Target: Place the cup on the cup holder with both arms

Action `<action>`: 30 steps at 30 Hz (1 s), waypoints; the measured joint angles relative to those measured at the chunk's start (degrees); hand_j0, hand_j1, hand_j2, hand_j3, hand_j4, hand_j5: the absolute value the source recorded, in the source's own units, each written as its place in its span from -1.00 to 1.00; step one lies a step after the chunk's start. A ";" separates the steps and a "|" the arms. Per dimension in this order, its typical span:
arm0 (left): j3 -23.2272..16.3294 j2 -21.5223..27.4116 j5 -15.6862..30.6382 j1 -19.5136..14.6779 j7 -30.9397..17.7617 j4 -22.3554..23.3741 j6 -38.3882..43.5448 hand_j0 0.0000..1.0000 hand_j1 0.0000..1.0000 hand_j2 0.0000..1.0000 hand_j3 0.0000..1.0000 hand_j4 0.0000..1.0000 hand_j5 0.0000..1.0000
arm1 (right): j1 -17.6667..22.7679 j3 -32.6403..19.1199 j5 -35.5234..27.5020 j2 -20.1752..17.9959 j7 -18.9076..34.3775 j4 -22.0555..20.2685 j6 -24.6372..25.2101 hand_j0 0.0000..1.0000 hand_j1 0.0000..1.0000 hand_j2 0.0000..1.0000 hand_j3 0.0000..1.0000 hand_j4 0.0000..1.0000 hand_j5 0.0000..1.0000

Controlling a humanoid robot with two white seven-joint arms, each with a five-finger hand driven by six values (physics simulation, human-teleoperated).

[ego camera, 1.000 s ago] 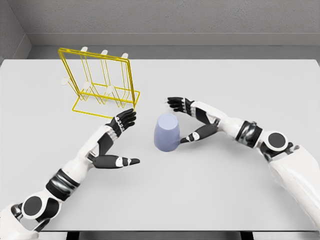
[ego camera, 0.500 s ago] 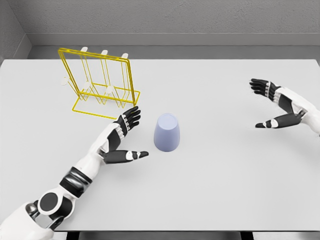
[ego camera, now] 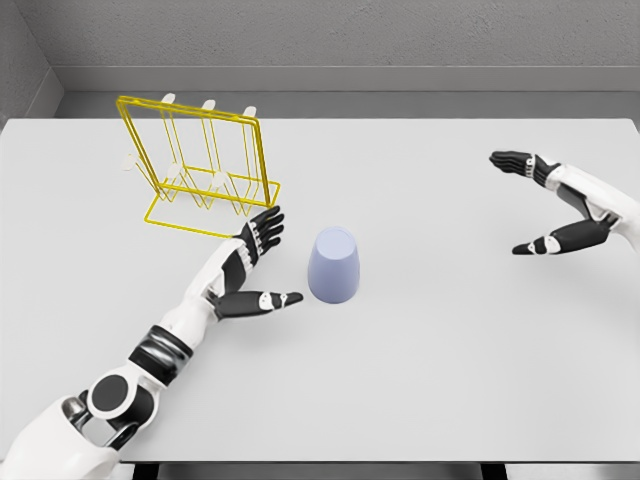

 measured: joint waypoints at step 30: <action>-1.67 -6.64 -2.99 -2.02 0.79 3.13 2.83 1.00 1.00 1.00 1.00 1.00 1.00 | 0.88 1.79 -7.81 -0.13 0.00 1.02 7.08 1.00 1.00 1.00 1.00 1.00 1.00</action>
